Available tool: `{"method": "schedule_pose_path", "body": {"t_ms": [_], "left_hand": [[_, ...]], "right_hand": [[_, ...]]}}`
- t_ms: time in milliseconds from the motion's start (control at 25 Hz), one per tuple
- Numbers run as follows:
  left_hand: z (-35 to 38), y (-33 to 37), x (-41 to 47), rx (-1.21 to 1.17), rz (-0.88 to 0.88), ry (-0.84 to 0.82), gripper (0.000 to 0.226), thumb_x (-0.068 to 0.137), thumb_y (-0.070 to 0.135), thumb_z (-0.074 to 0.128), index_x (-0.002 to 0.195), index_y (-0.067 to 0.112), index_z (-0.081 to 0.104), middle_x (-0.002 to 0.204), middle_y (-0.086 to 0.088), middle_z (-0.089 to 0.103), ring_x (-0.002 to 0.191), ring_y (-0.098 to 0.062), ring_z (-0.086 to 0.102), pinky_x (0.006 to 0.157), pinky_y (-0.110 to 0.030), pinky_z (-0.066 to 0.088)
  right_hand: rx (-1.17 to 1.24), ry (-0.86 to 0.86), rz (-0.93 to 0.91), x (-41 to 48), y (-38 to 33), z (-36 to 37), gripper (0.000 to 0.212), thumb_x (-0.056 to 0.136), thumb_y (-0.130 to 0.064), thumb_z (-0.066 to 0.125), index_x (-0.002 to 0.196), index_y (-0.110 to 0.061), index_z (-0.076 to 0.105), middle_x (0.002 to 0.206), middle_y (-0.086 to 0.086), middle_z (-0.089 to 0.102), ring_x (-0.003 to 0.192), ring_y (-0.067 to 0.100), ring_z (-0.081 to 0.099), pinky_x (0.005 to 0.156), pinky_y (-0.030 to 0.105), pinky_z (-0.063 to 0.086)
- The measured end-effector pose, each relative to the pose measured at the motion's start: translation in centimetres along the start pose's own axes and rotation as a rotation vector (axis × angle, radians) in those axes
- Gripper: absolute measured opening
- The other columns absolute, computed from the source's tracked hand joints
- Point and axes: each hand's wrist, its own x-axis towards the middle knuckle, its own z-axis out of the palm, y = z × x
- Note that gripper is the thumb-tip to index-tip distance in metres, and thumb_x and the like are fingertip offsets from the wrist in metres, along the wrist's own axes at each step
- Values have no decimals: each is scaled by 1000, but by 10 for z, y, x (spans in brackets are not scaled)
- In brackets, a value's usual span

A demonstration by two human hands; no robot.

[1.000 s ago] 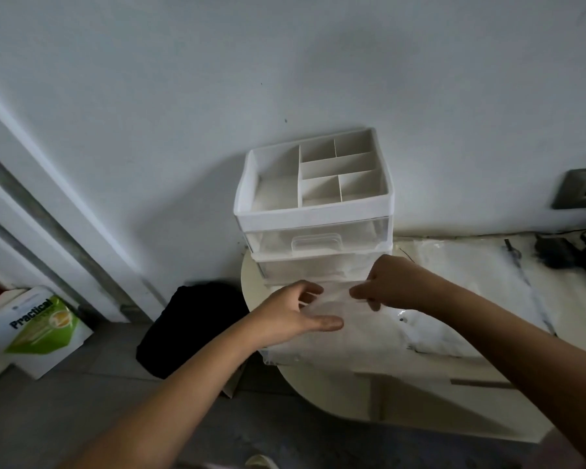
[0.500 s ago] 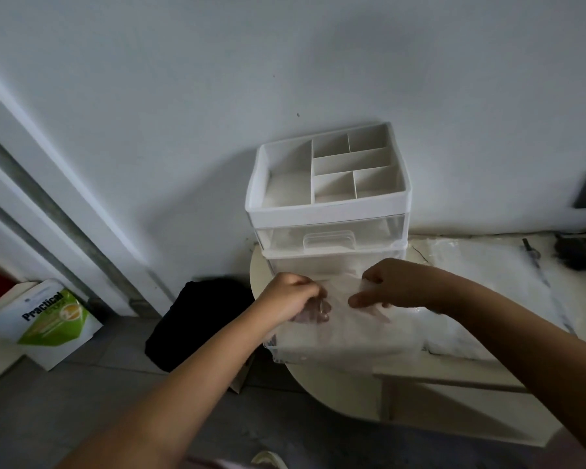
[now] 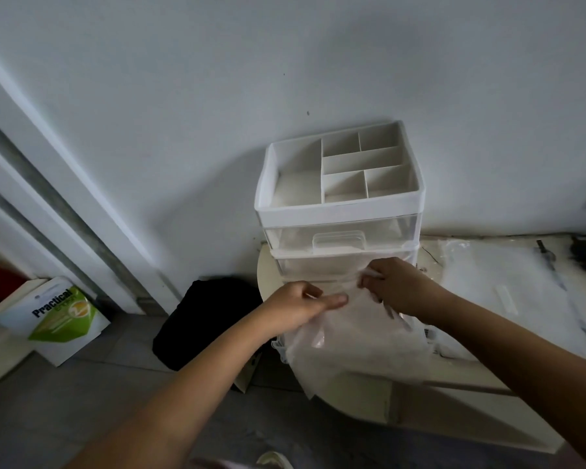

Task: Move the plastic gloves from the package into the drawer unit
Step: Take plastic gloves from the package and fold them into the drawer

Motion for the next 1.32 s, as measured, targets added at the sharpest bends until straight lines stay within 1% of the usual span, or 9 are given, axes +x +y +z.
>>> {"method": "schedule_pose_path", "body": {"t_ms": [160,240,480,640,760,880,1040,1240,1320], "left_hand": [[17,-4,9,449,183,252,33,80,32,70,104,12,61,101,1,65,93,-17,62,82,-30,52],[13,-4,12,422,207,313,13,84,17,62,90,8,69,88,-3,71,81,-18,67,77,-33,56],[4,8,19,157,4,112,20,92,2,50,78,5,64,63,-7,63,43,-13,55,47,-22,45],[6,8,25,364,157,159,29,92,16,54,70,4,68,61,-4,64,56,-15,62,65,-25,53],[9,5,26,300,176,164,27,93,23,60,73,5,68,64,-3,66,57,-17,63,67,-33,54],[4,9,20,663,199,366,37,92,34,59,67,8,56,69,-2,63,68,-22,63,59,-31,43],[6,28,0,854,336,611,19,93,29,56,91,12,64,93,-4,68,88,-22,65,65,-29,41],[35,12,10,778,300,193,19,90,16,58,104,4,63,108,-16,63,100,-29,60,75,-29,42],[37,0,22,754,133,4,56,88,30,64,133,2,45,138,-21,44,124,-34,46,95,-33,41]], "right_hand": [[120,53,88,12,13,7,32,90,0,45,63,-12,60,63,12,64,51,24,54,50,29,44],[43,85,92,8,9,2,29,90,-7,52,62,-9,59,61,11,64,50,21,56,46,22,44],[-888,395,-187,-45,-36,-23,28,94,-42,50,101,-17,58,99,0,63,90,18,63,68,26,46],[-686,15,-583,-43,-29,3,25,97,-19,48,116,-25,62,118,-7,62,104,4,59,94,21,46],[-726,-183,-519,-18,10,21,41,97,-15,46,137,-25,46,149,-5,37,135,7,35,111,23,28],[-785,-284,-478,-2,29,27,53,97,-29,46,147,-26,28,159,-6,10,146,12,8,117,29,14],[-799,-299,-491,10,36,30,59,94,-36,52,147,-28,29,158,-5,12,146,14,6,117,29,8],[-815,-300,-506,12,34,31,62,92,-32,55,147,-28,27,156,-9,19,144,18,13,114,37,16],[-815,-333,-429,13,34,32,65,93,-32,55,148,-30,21,158,-8,12,146,20,7,114,46,17]]}}
